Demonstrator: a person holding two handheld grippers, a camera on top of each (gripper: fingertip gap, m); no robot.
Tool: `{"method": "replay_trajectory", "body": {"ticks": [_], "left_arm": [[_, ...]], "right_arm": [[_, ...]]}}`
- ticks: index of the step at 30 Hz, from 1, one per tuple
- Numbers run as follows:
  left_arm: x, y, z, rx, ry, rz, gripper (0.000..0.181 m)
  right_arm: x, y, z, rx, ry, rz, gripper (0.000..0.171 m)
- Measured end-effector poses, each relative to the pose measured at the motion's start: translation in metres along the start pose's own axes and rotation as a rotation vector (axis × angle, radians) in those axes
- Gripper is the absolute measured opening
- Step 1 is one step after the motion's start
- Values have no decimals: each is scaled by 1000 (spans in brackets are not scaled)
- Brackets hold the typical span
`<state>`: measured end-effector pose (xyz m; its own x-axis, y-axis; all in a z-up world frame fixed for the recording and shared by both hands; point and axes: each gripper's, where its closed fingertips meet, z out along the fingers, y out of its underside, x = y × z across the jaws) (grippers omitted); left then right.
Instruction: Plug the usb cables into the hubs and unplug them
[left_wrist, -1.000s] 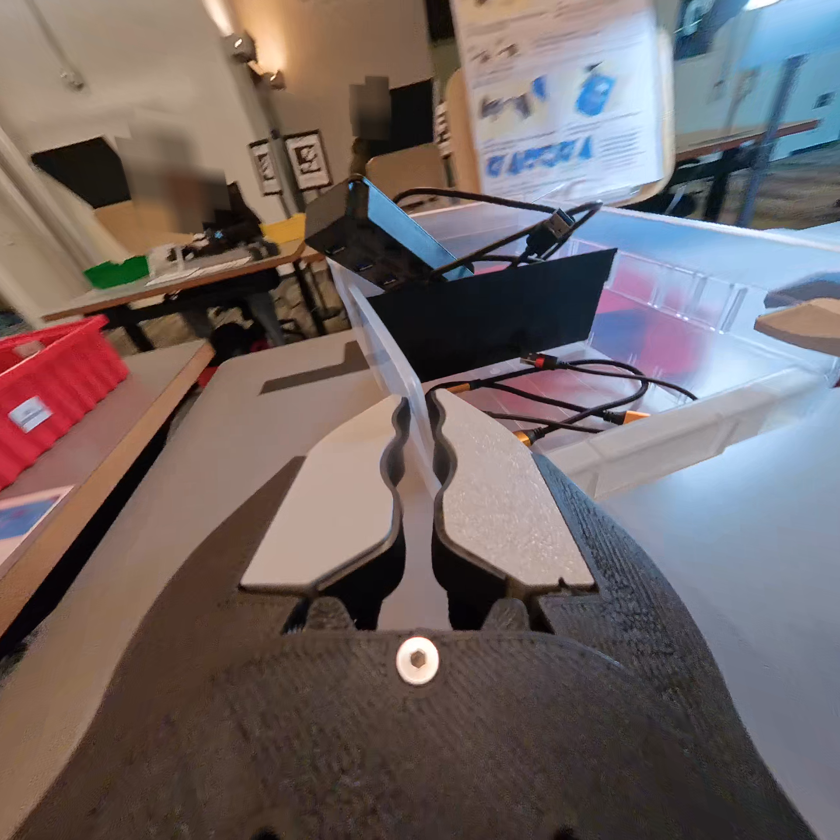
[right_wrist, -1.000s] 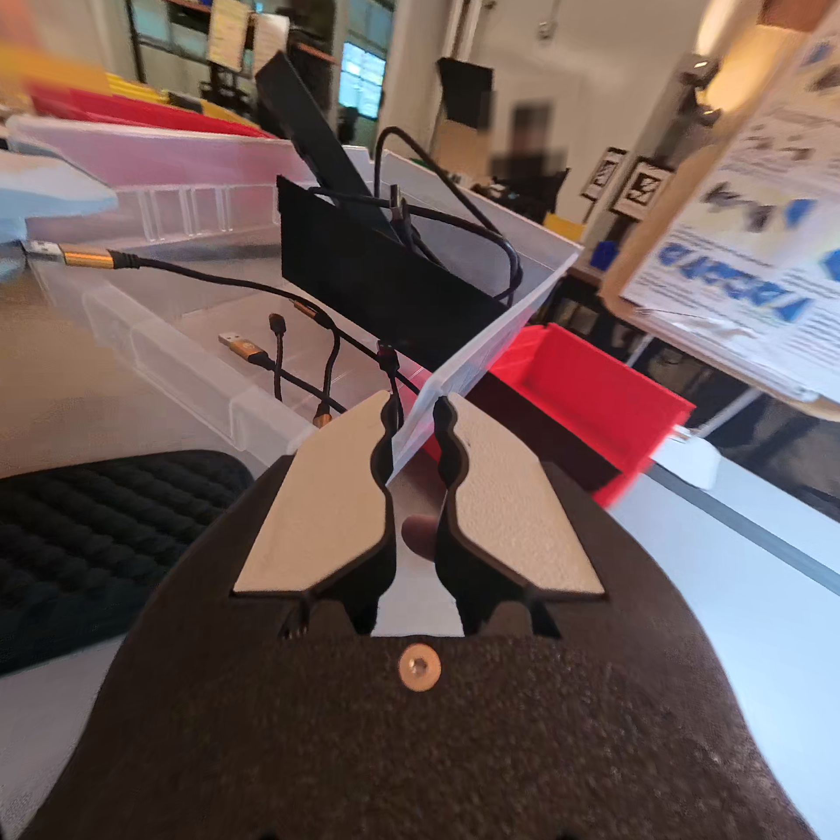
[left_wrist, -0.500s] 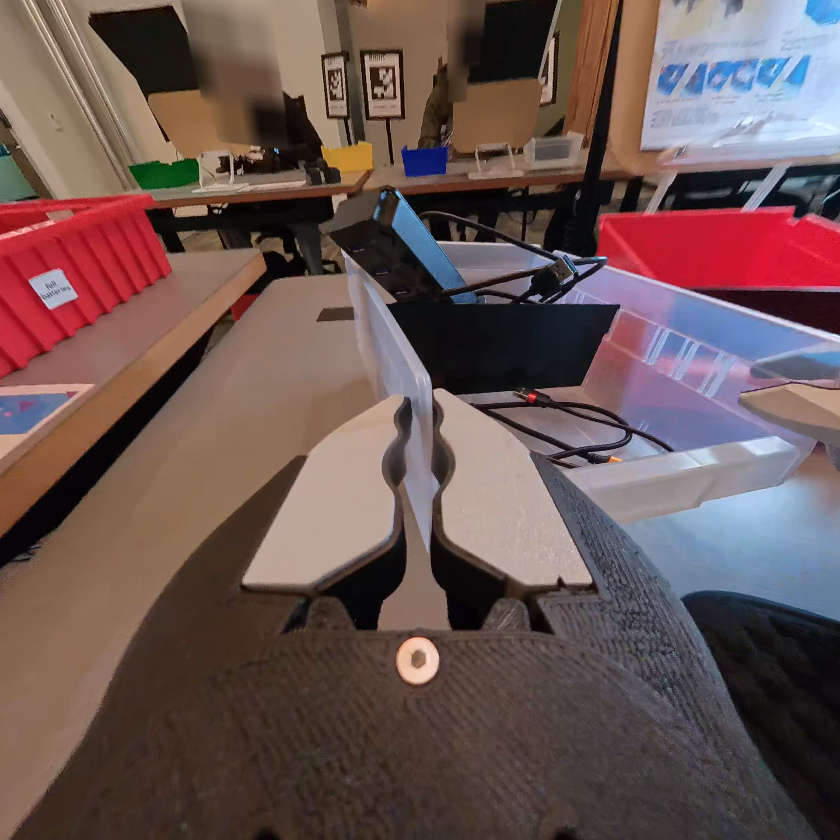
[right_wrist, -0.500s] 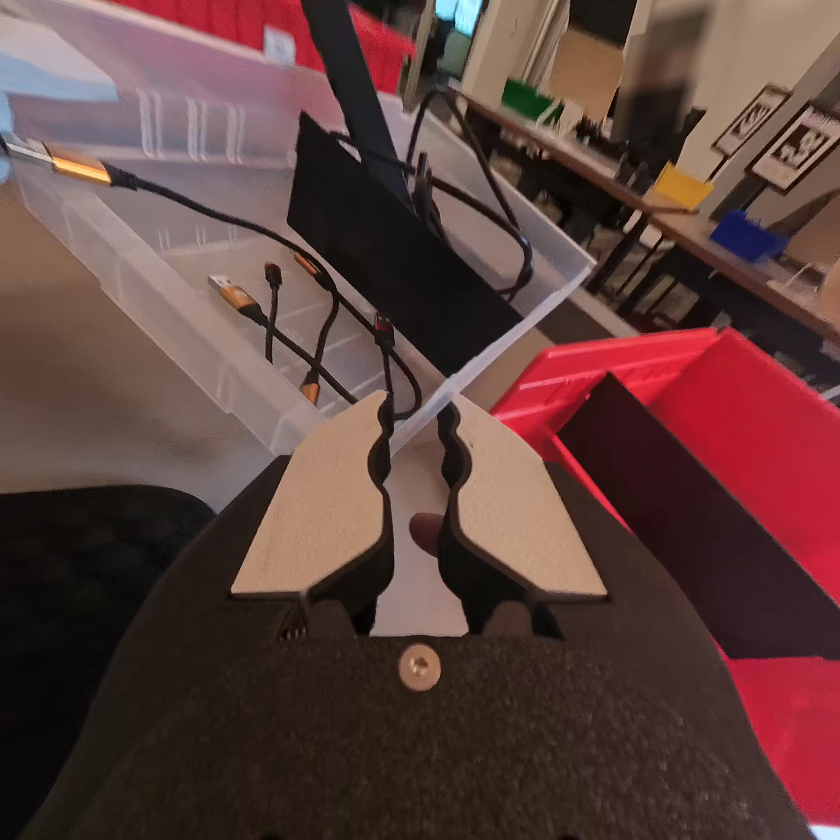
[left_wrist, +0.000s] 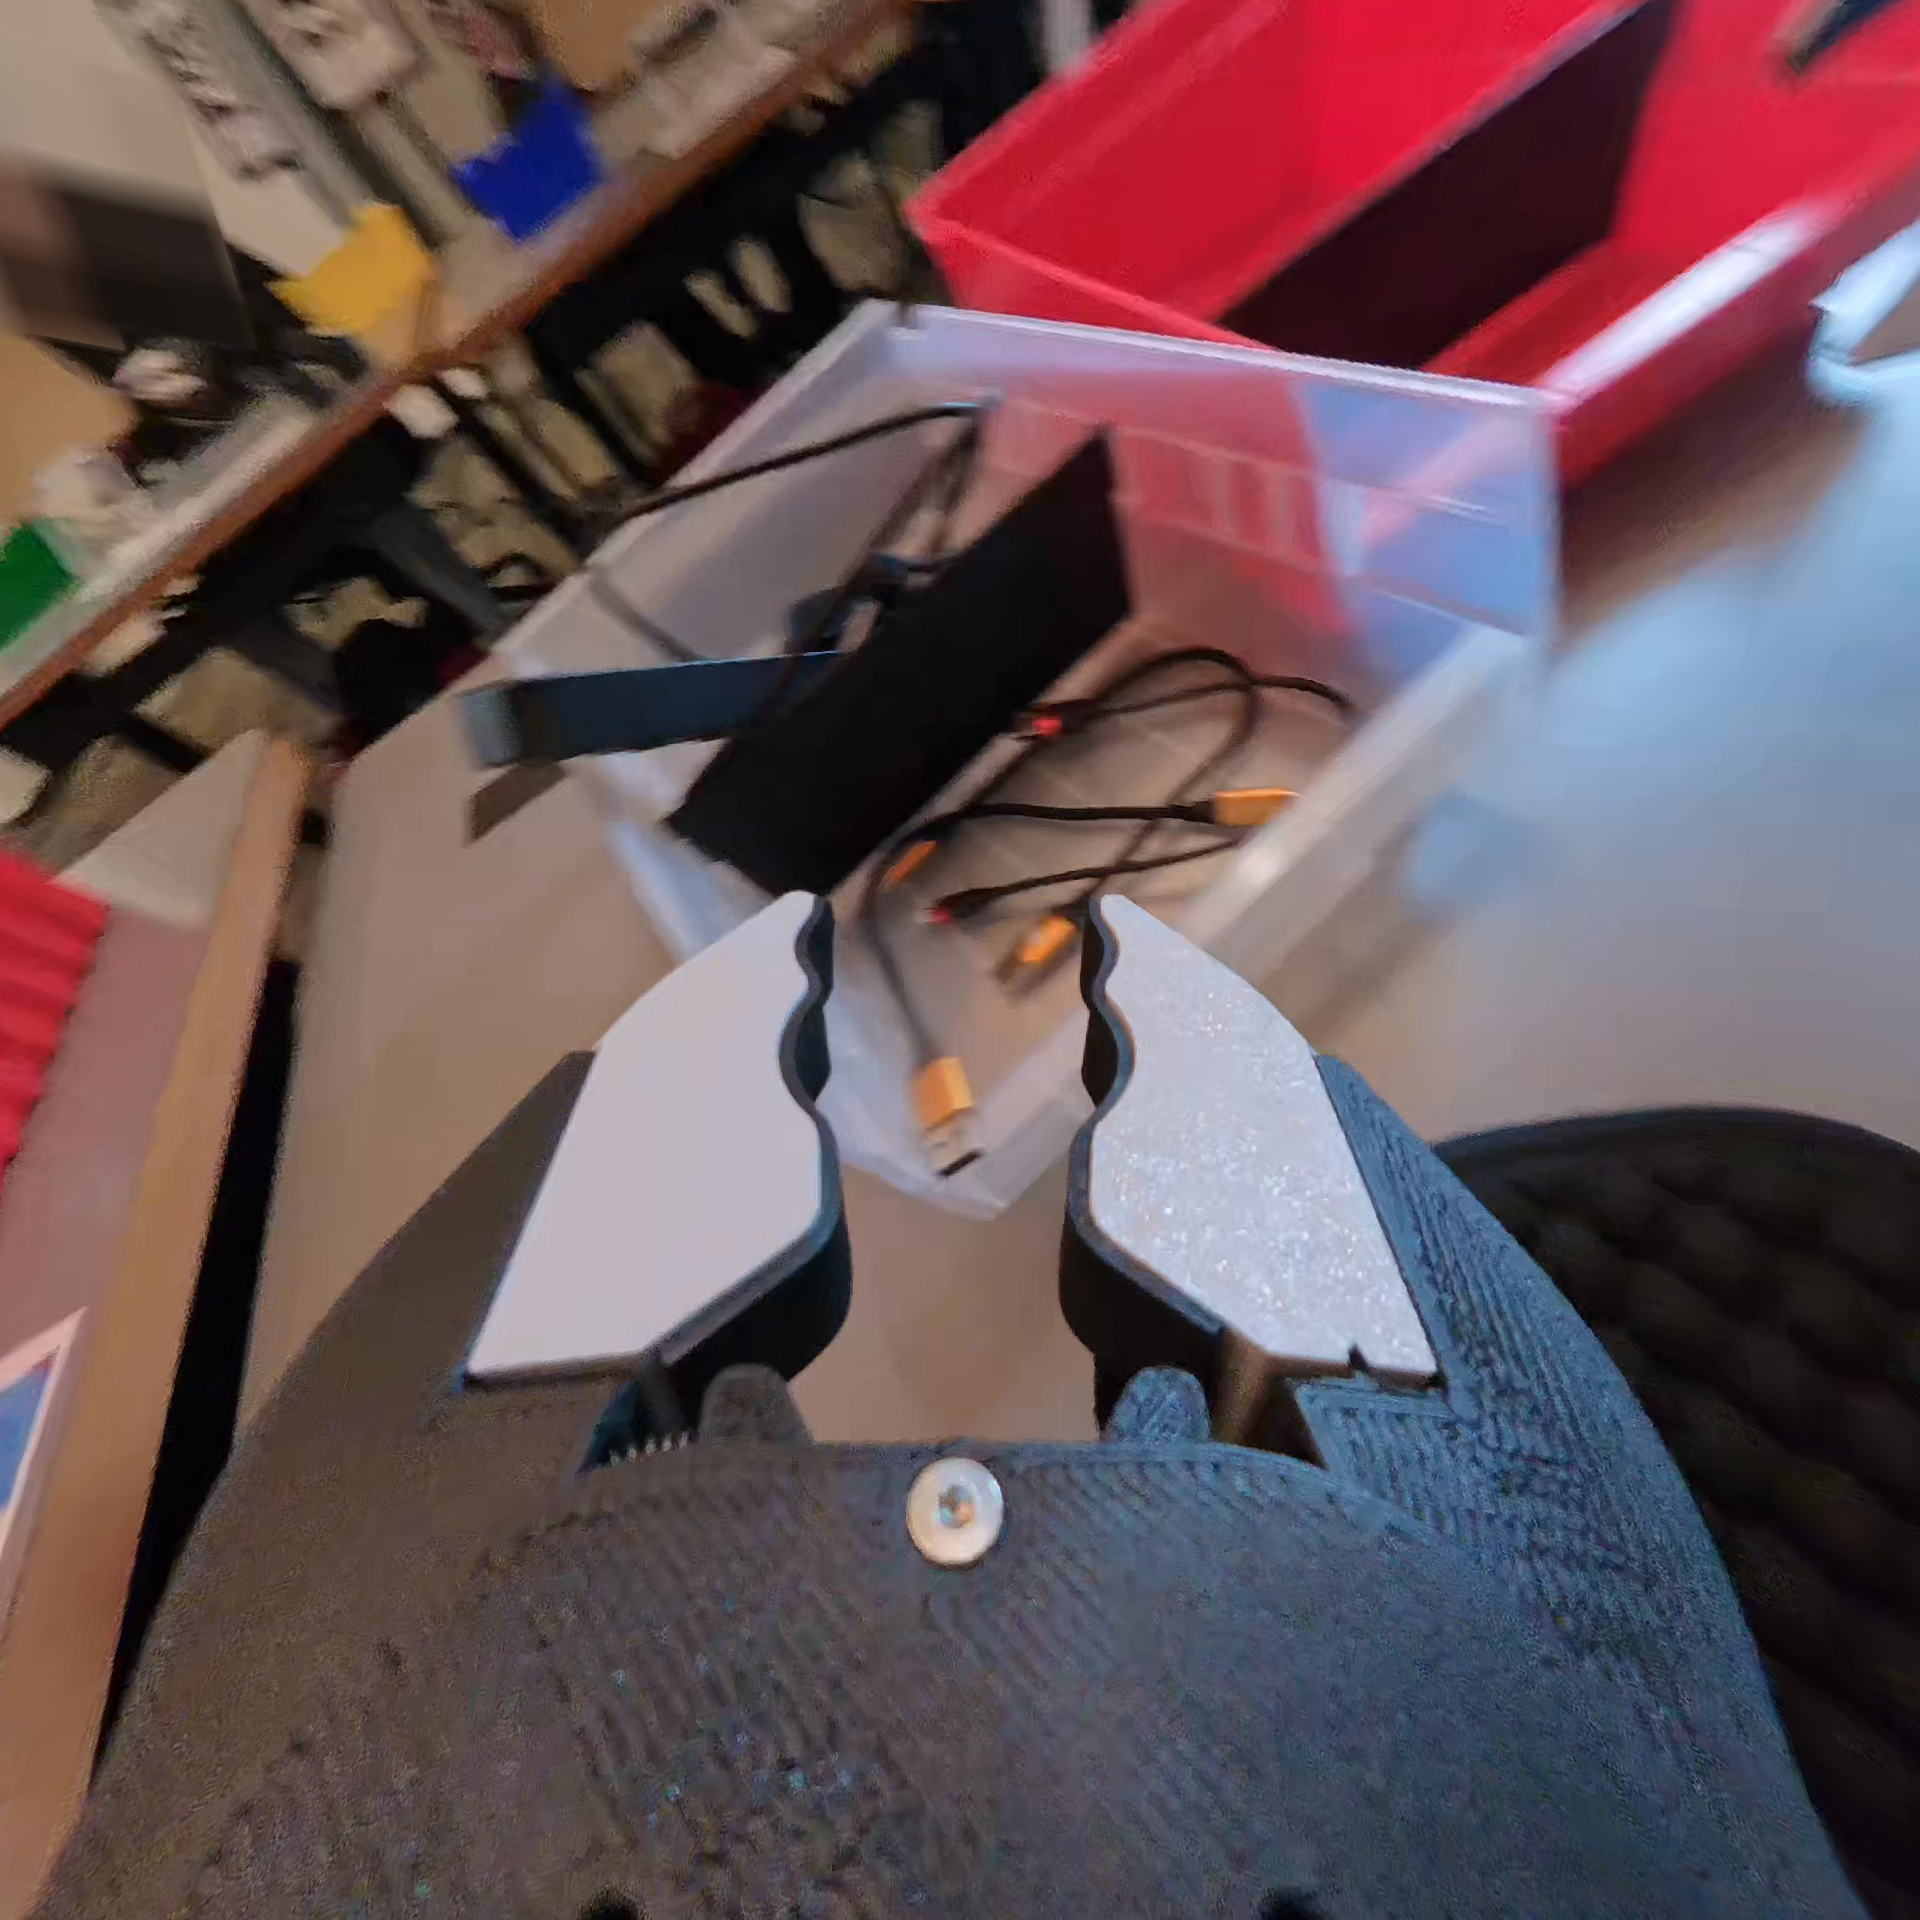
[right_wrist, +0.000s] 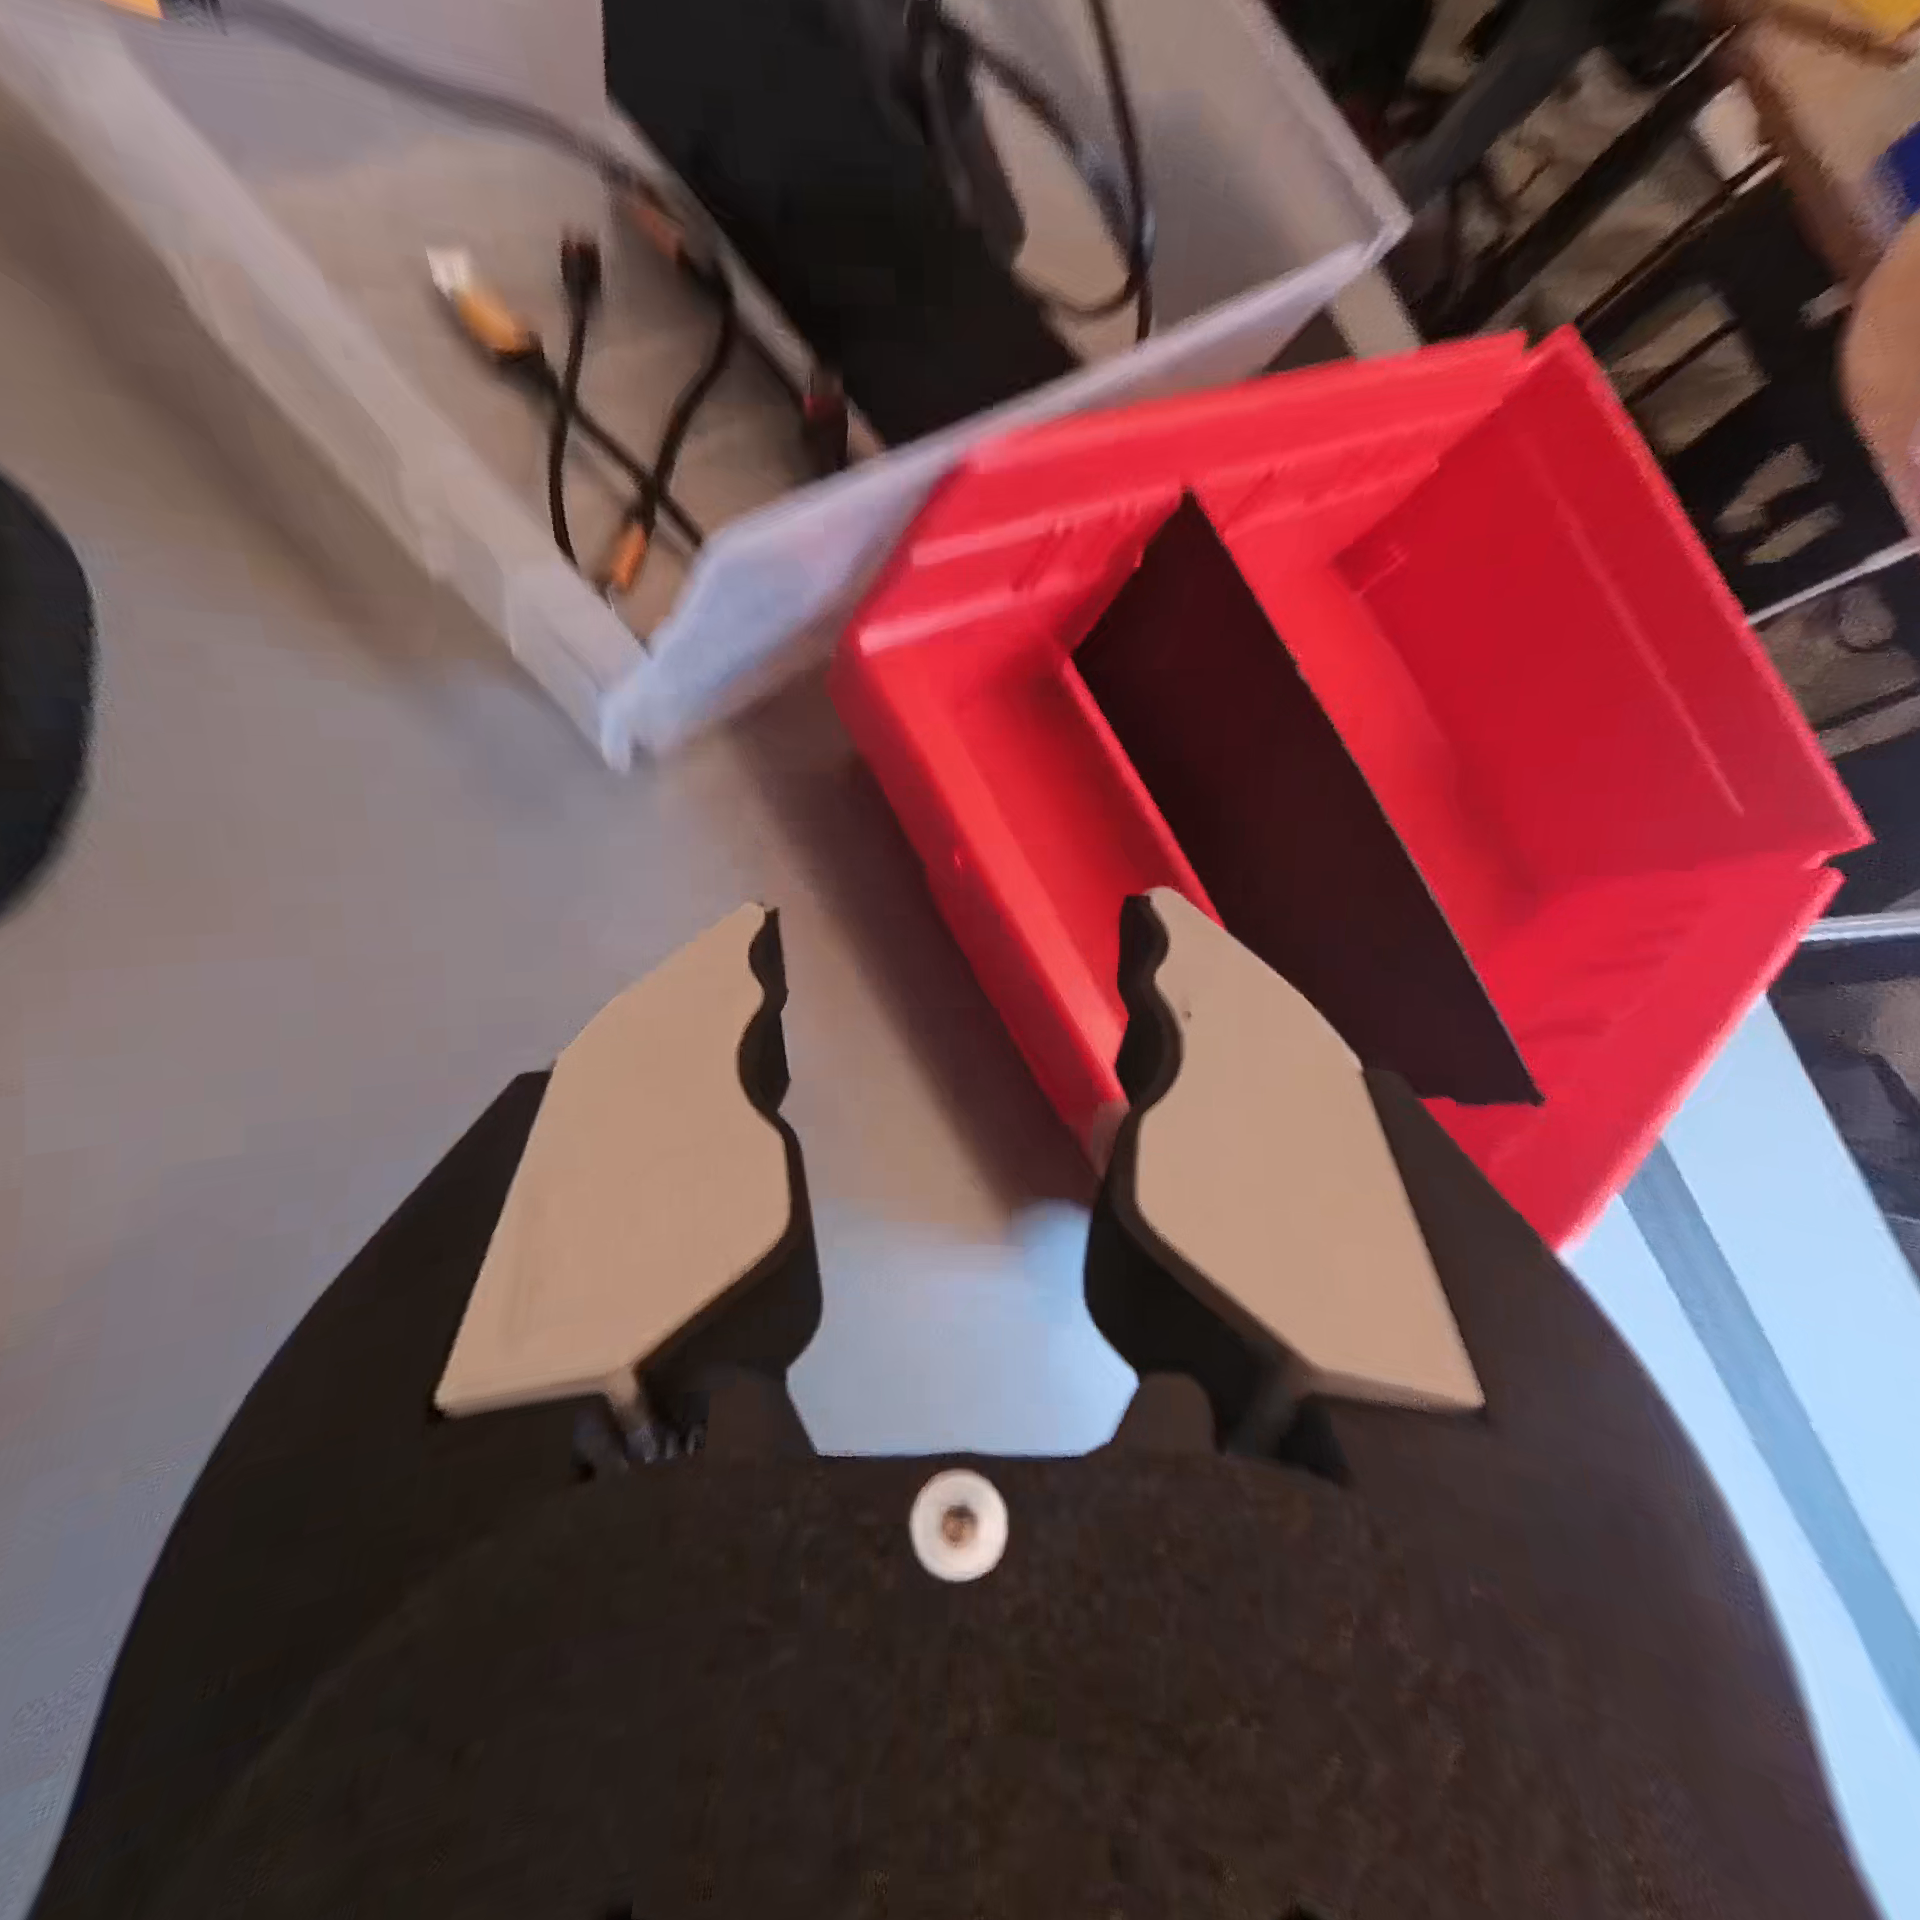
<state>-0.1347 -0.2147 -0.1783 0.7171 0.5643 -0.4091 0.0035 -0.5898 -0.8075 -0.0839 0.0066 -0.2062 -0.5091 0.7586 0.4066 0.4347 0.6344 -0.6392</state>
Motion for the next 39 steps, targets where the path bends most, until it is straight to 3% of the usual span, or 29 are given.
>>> {"method": "replay_trajectory", "body": {"ticks": [4, 9, 11, 14, 20, 31, 39], "left_arm": [[47, 6, 30, -176, 155, 173, 54], [75, 15, 63, -288, 226, 280, 55], [81, 19, 70, -318, 247, 305, 55], [88, 23, 77, -336, 272, 322, 51], [92, 31, 81, -339, 302, 359, 46], [77, 39, 80, -344, 265, 421, 35], [48, 39, 108, -356, 233, 413, 35]], "right_arm": [[20, 33, 26, -176, -62, -206, 70], [18, 51, 55, -243, -188, -257, 66], [15, 55, 60, -240, -214, -256, 57], [18, 53, 60, -204, -177, -245, 31], [9, 75, 30, -207, -162, -175, 31], [-1, 166, -72, -221, 55, -101, 33], [59, 204, -69, -279, 103, -121, 32]]}}
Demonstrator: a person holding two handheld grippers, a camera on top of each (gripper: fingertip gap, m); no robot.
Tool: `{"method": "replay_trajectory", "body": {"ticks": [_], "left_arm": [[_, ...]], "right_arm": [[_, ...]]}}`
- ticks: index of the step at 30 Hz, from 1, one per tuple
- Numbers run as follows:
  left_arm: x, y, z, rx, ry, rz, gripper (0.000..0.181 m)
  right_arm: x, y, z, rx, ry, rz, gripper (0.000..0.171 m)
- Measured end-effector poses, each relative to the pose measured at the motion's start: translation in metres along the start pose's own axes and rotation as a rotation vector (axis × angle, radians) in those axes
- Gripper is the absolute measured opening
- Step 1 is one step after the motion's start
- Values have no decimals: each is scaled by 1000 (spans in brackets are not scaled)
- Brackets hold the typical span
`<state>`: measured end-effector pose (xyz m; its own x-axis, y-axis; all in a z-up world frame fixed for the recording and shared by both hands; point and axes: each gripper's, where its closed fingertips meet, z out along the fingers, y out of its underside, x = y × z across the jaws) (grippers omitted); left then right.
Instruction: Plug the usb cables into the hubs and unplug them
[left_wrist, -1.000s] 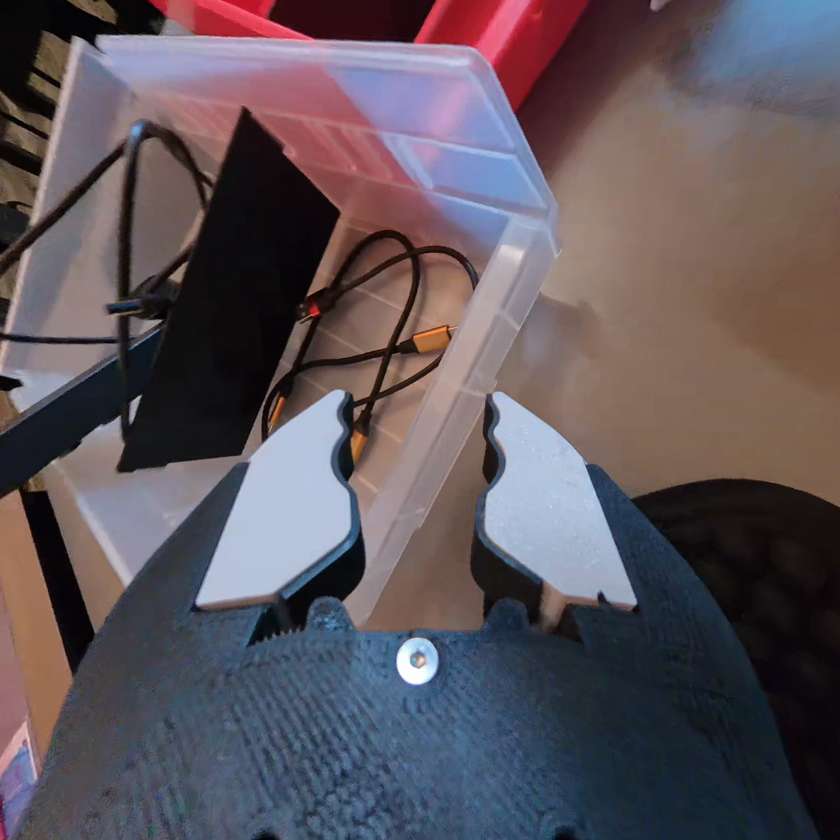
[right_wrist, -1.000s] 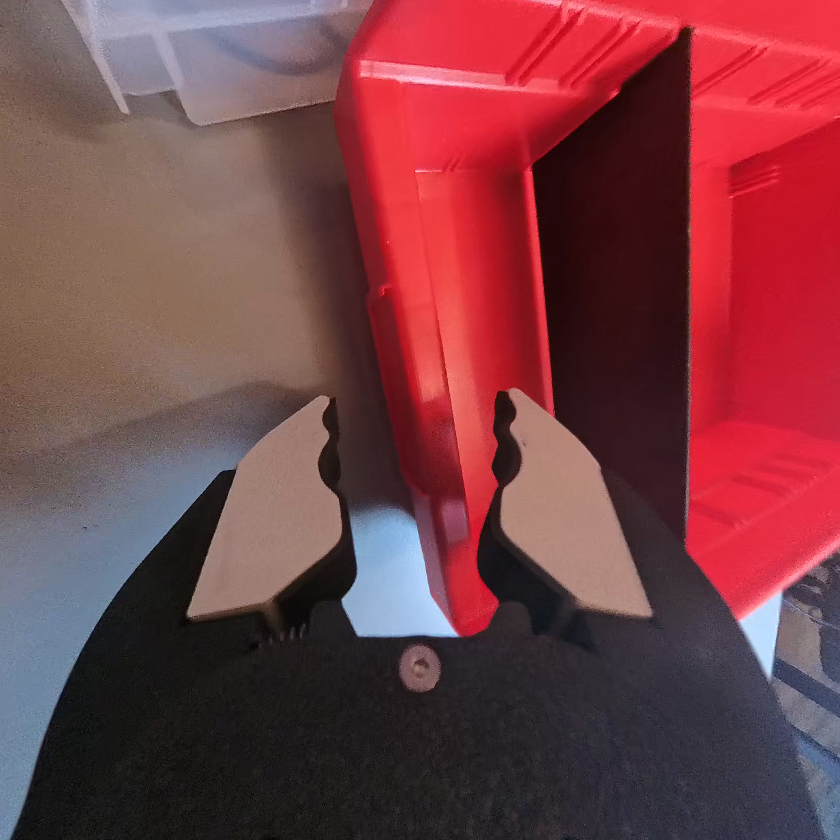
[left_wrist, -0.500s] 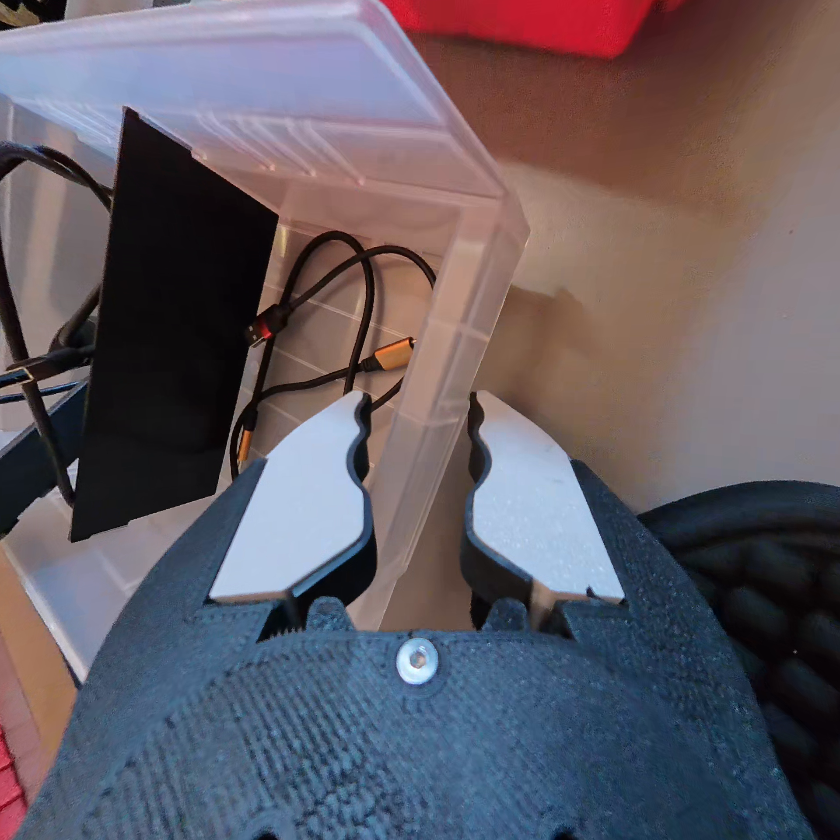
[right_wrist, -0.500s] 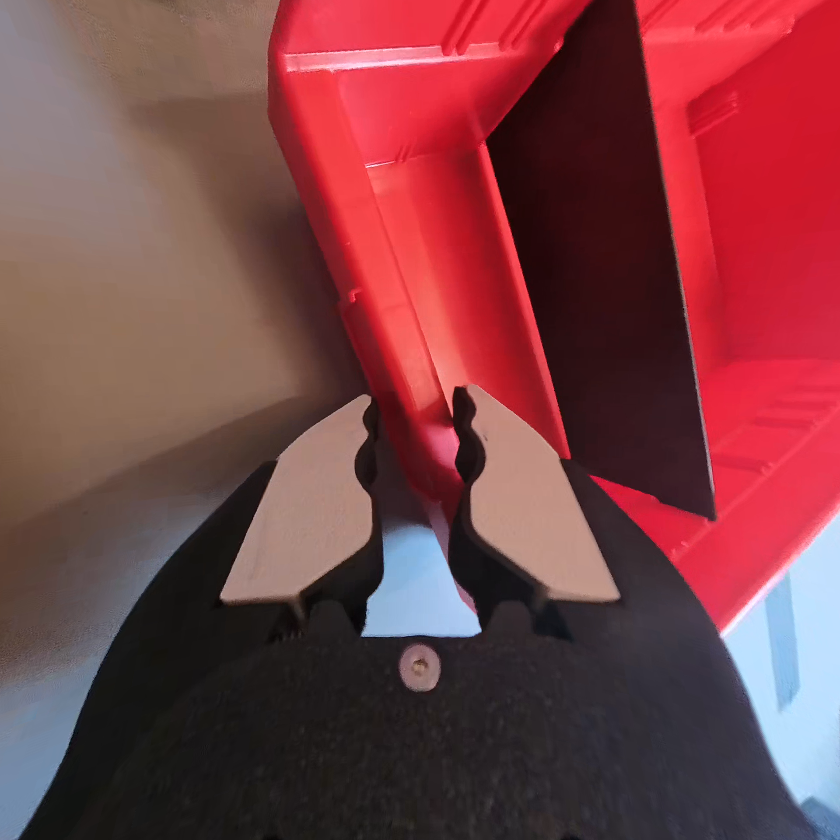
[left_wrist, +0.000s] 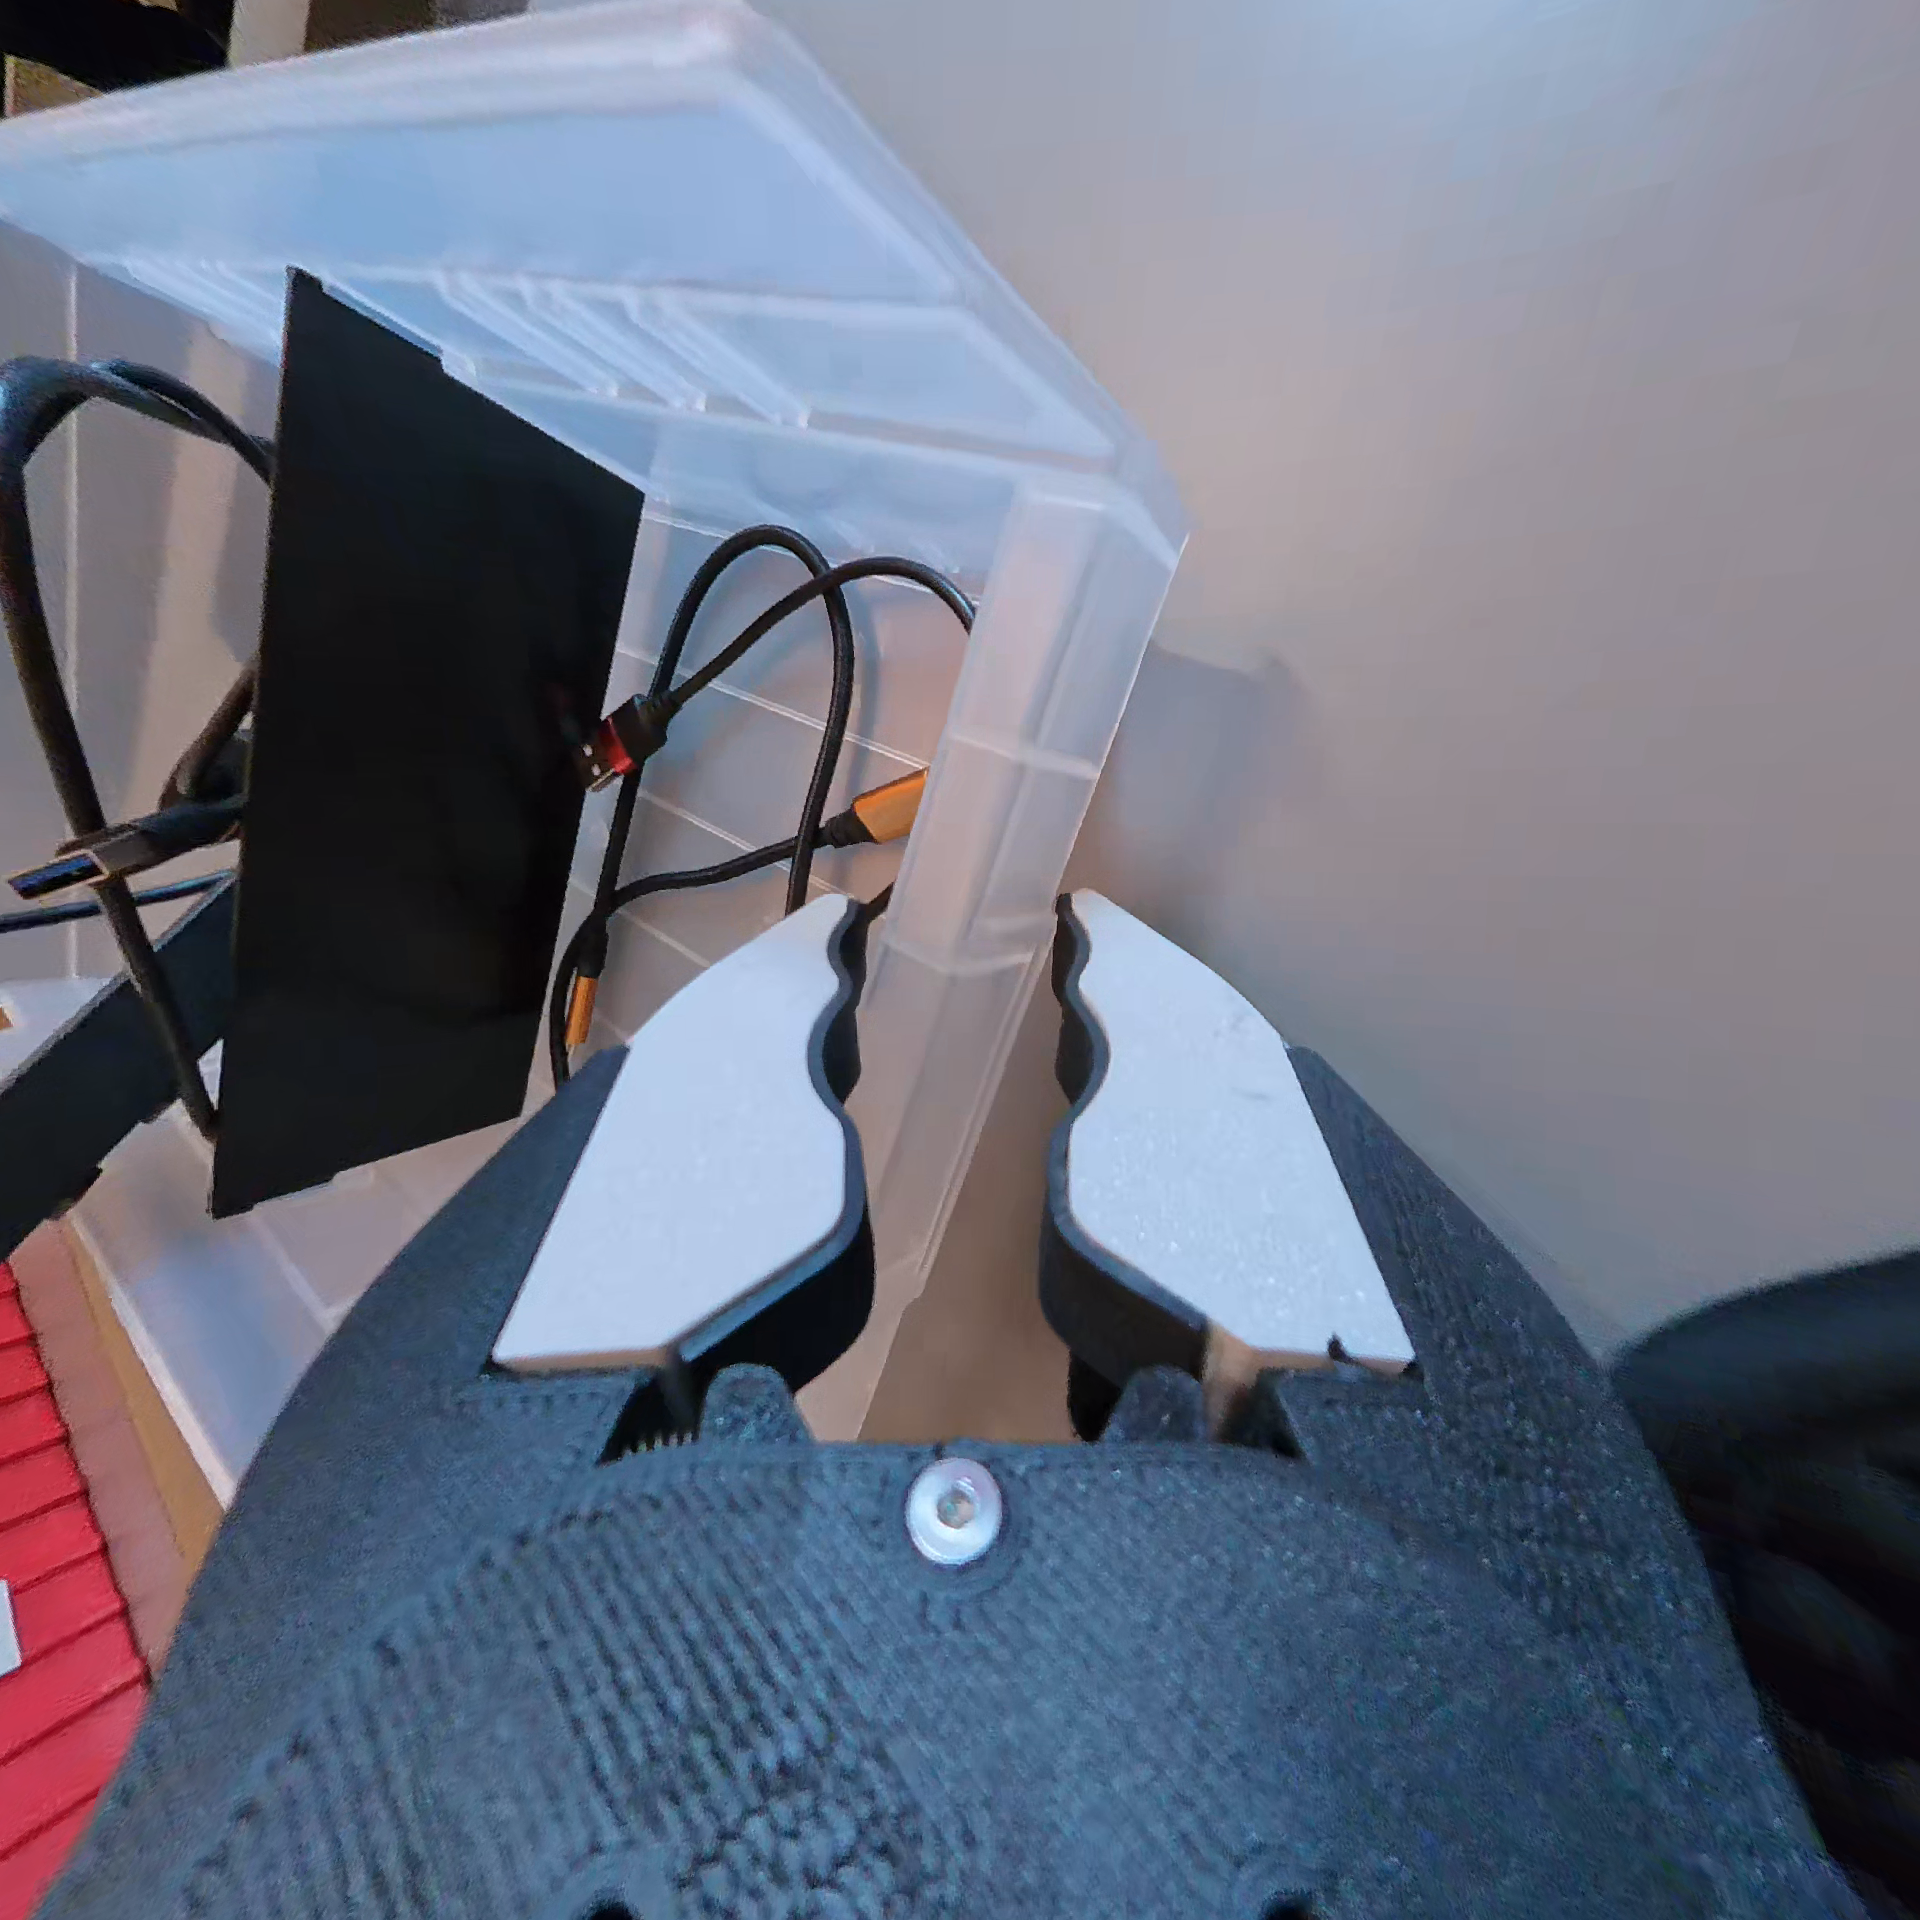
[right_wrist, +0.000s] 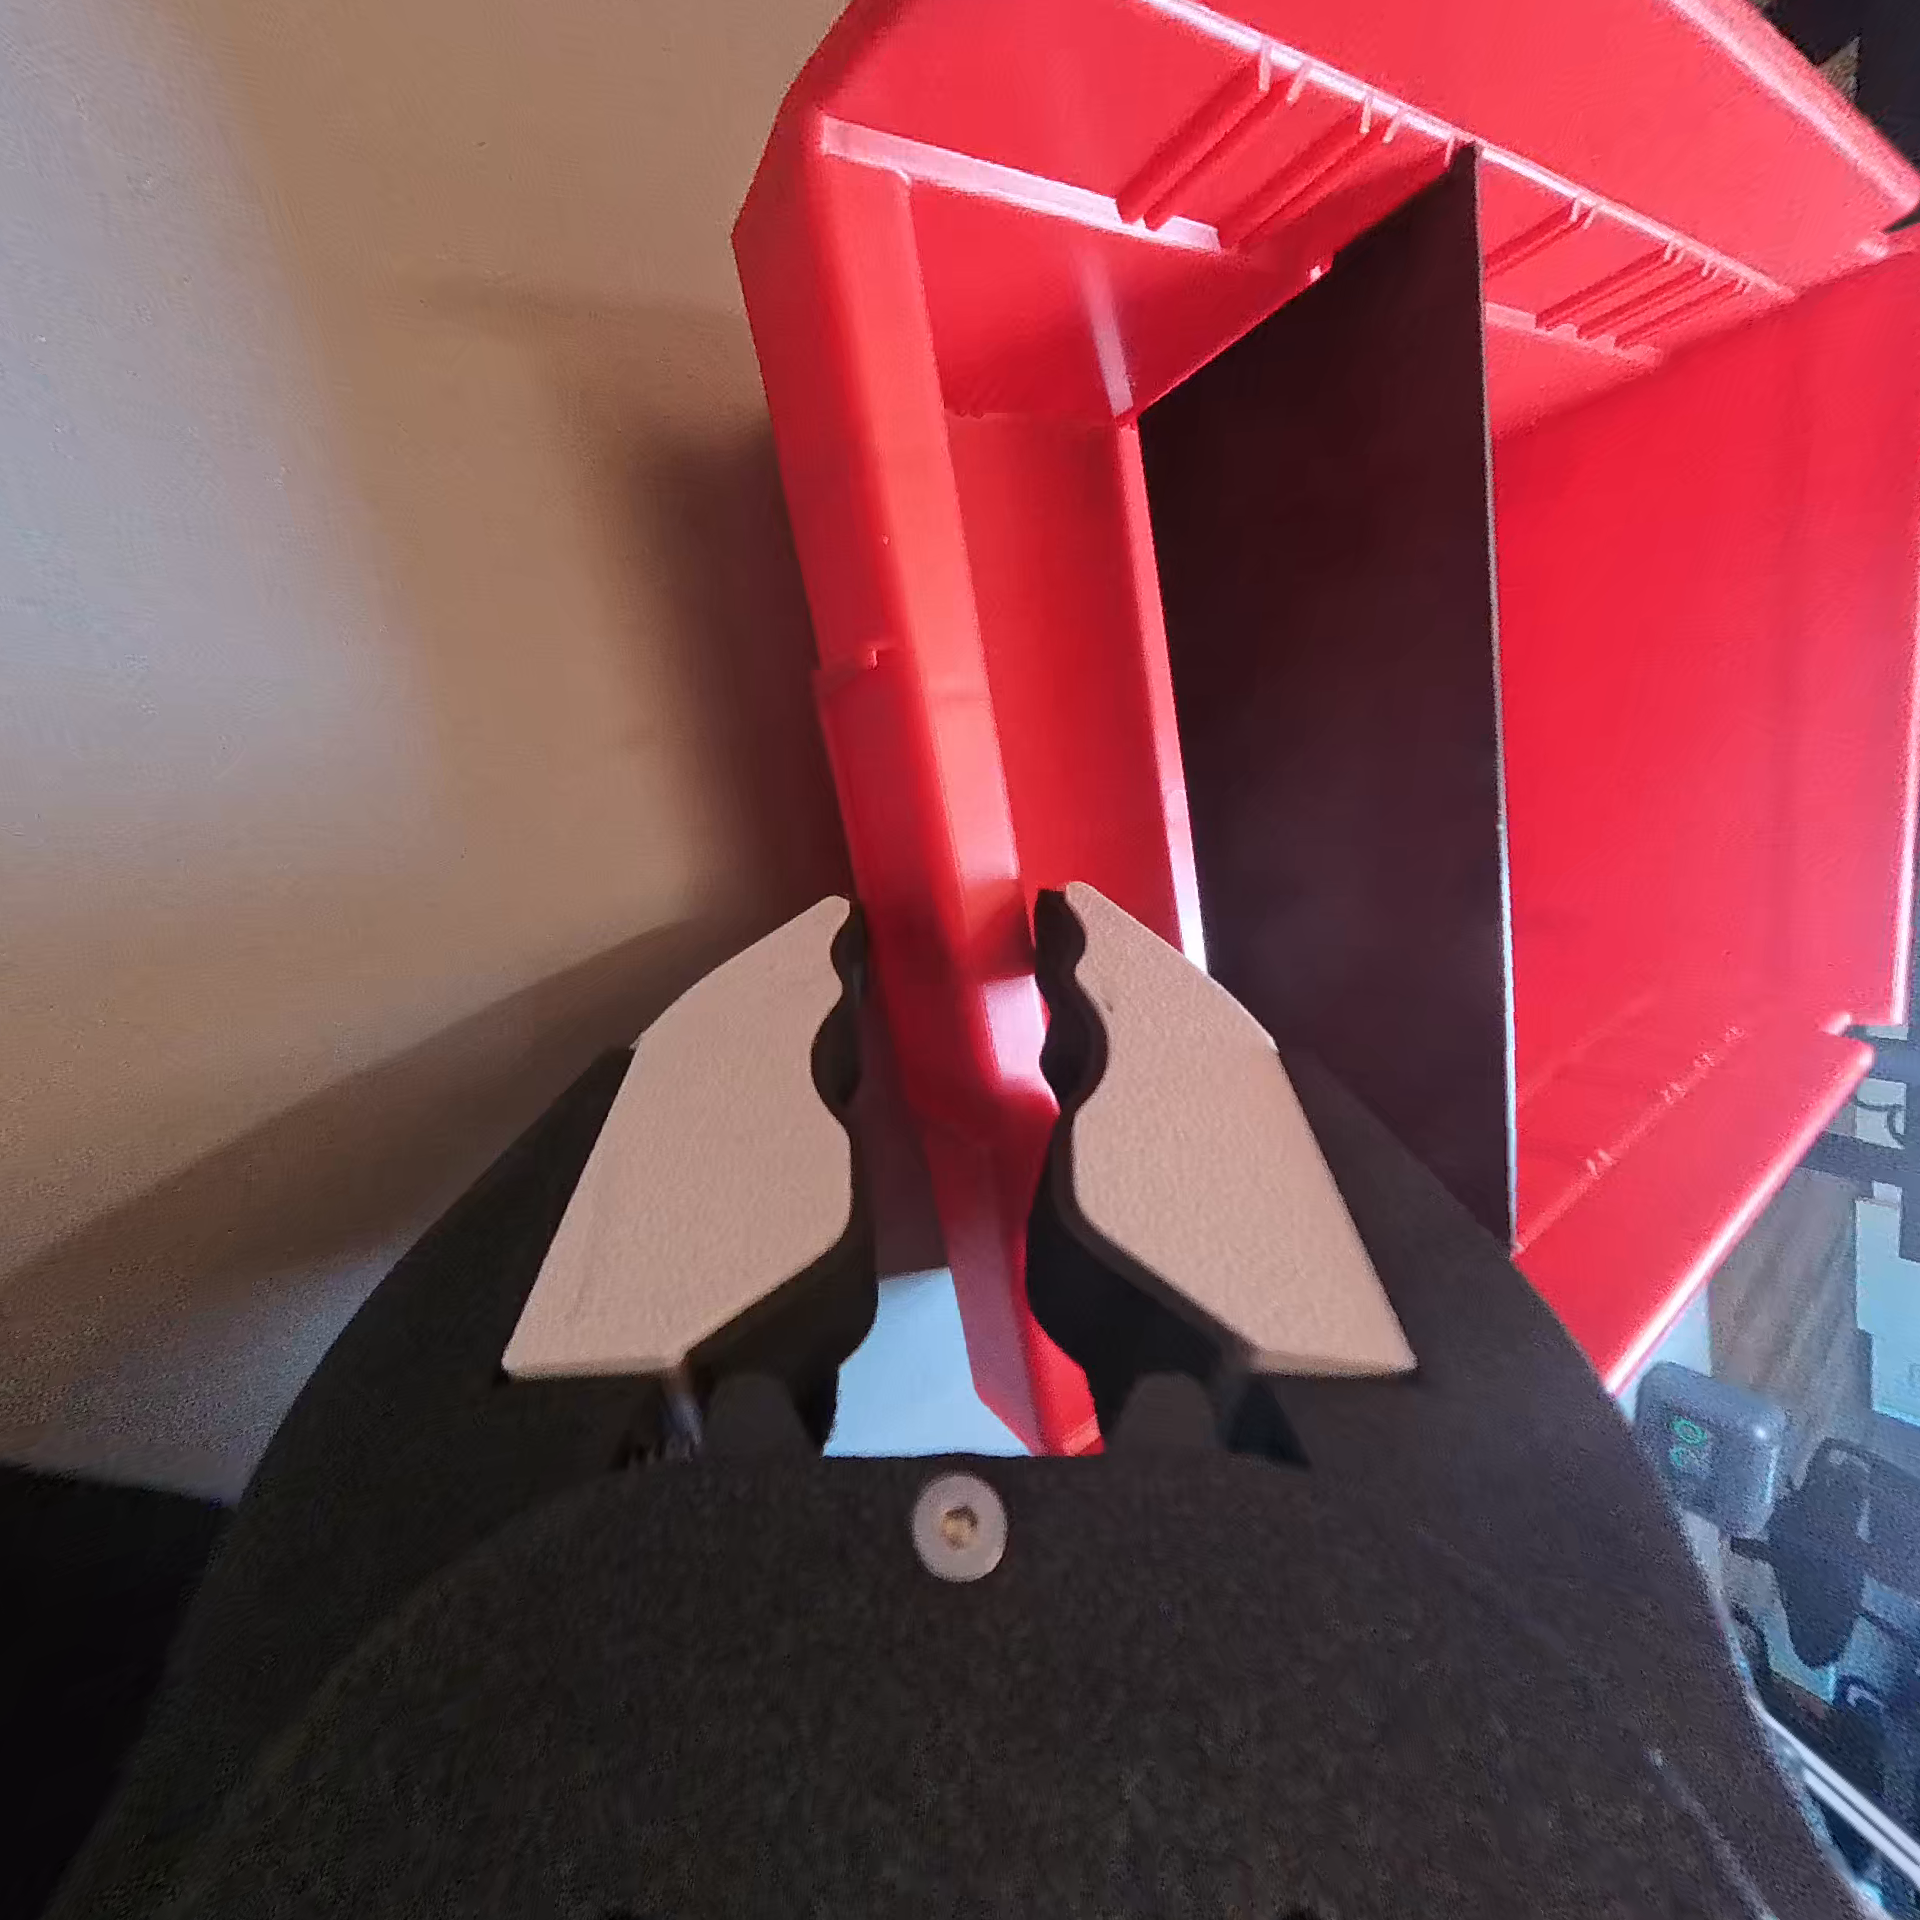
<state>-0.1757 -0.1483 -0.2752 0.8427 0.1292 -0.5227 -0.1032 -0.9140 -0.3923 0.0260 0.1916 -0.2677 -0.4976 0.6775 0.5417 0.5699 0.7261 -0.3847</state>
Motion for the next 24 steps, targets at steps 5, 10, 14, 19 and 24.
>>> {"method": "replay_trajectory", "body": {"ticks": [5, 10, 14, 19, 24], "left_arm": [[-31, 3, 14, 53, -51, -76, 38], [-80, -17, -45, 351, 35, -428, 39], [-183, 18, -82, 418, -106, -825, 40], [-232, 55, -37, 381, 155, -1312, 67], [-240, 65, 8, 216, 141, -1330, 38]], "right_arm": [[42, -2, 16, 2, 86, 78, 36], [55, -70, -25, 439, 159, 302, 38], [45, -96, -35, 655, 96, 418, 32], [15, -96, -7, 601, 49, 345, 27], [-6, -98, 3, 565, 41, 246, 23]]}}
